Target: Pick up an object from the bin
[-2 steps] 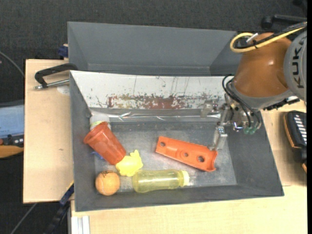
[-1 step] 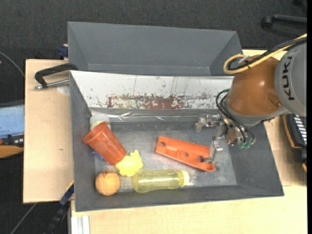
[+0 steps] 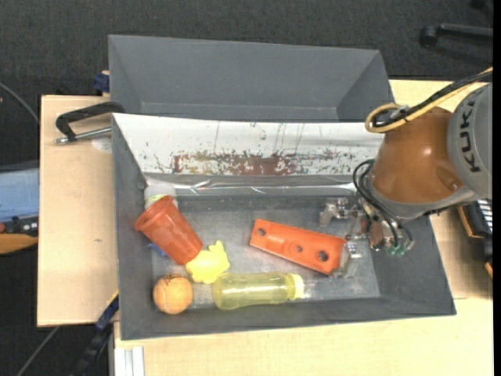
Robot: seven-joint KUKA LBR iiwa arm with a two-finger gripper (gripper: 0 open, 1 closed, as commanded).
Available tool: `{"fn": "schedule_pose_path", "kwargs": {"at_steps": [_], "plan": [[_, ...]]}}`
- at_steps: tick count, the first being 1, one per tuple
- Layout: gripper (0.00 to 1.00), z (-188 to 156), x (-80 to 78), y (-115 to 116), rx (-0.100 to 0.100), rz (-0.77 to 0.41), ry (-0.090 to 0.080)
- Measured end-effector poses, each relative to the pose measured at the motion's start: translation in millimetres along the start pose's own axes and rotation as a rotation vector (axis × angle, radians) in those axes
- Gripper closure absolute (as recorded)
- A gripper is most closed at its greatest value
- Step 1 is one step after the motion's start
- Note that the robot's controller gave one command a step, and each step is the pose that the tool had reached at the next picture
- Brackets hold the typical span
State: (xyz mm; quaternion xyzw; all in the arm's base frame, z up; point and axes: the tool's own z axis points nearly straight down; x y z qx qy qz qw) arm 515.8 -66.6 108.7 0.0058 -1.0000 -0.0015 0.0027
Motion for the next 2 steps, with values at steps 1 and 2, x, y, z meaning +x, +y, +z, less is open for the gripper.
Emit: {"fn": "schedule_pose_path", "kwargs": {"at_steps": [1,2], "plan": [[0.00,2.3,-7.8,10.8,0.004,0.004,-0.019],[0.00,33.1,10.7,10.5,-0.001,0.058,-0.004]]}}
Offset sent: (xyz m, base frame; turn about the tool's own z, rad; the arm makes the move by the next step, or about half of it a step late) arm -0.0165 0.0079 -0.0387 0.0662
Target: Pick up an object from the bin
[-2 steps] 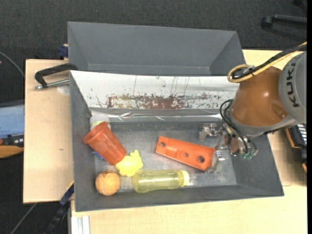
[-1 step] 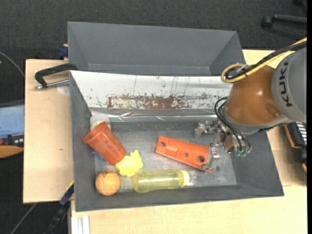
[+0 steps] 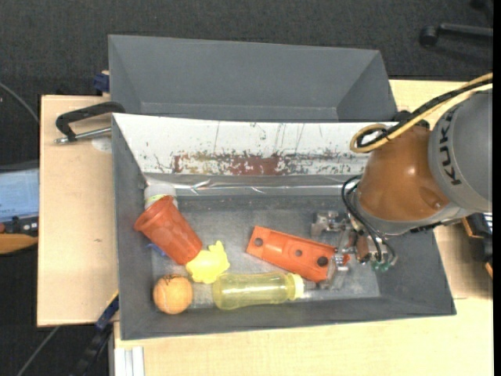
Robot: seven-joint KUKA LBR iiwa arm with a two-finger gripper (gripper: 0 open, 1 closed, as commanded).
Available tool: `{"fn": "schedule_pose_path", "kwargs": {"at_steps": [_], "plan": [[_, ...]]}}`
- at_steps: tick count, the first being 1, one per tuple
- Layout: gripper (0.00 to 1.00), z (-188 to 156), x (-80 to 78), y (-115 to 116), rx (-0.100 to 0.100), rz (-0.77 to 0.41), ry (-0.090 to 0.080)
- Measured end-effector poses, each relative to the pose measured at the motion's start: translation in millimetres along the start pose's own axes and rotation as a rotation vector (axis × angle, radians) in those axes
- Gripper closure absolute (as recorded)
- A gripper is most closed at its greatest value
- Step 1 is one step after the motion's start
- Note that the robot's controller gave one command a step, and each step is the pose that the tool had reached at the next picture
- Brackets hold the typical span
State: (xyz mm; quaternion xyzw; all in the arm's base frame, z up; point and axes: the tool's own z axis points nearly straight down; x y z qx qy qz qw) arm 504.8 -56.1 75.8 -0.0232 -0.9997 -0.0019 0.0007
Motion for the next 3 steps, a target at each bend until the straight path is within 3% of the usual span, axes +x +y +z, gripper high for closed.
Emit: {"fn": "schedule_pose_path", "kwargs": {"at_steps": [2,3], "plan": [[0.00,-14.0,3.0,-7.6,0.002,-0.148,-0.010],[0.00,-1.9,7.7,-0.6,0.001,-0.055,-0.008]]}}
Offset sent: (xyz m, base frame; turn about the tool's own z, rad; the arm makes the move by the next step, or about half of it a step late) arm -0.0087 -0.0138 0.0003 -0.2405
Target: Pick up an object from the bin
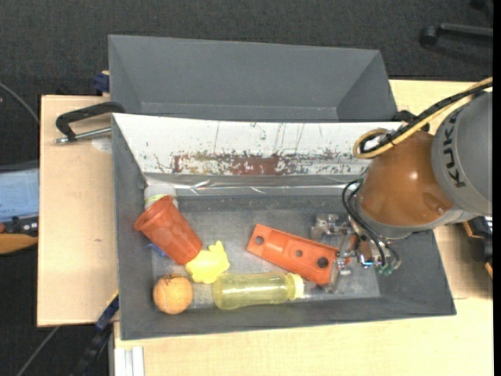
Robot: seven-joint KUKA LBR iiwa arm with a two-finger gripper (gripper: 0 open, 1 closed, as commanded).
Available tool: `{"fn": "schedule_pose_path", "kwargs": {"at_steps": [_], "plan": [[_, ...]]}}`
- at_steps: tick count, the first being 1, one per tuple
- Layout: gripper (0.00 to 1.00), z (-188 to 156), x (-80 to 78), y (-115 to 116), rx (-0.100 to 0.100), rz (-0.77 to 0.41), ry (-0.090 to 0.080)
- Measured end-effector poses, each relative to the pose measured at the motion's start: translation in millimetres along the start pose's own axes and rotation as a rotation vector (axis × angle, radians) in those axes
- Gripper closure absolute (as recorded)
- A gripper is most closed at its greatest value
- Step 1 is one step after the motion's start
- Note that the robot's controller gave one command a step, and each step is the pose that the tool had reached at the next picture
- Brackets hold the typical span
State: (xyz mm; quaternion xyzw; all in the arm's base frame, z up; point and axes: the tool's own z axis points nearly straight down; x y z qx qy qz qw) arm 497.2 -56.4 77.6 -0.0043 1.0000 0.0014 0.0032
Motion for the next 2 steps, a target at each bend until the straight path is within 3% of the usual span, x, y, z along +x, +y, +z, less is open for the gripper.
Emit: {"fn": "schedule_pose_path", "kwargs": {"at_steps": [1,2], "plan": [[1.00,7.0,-5.8,3.1,0.000,-0.049,-0.006],[1.00,7.0,-5.8,3.1,0.000,-0.049,-0.006]]}}
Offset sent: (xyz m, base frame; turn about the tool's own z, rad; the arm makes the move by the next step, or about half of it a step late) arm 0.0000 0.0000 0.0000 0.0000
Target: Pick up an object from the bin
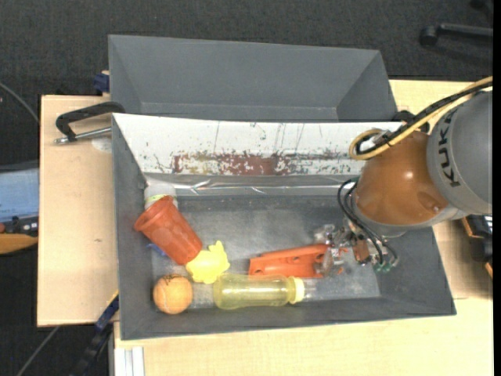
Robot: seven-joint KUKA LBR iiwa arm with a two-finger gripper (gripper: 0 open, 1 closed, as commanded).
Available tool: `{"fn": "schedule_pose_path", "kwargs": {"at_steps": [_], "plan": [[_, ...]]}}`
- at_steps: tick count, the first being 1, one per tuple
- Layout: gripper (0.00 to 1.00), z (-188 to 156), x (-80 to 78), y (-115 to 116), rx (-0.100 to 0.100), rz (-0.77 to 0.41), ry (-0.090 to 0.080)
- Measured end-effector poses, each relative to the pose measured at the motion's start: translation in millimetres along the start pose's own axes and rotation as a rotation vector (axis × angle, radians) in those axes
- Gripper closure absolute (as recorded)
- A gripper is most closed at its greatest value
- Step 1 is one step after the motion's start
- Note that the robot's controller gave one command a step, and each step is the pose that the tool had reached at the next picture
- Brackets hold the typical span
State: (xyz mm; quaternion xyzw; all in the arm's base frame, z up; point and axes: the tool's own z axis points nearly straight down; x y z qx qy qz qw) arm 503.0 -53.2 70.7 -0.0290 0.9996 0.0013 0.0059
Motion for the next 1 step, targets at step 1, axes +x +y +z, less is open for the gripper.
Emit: {"fn": "schedule_pose_path", "kwargs": {"at_steps": [1], "plan": [[1.00,-0.3,-22.1,0.1,0.000,-0.399,-0.010]]}}
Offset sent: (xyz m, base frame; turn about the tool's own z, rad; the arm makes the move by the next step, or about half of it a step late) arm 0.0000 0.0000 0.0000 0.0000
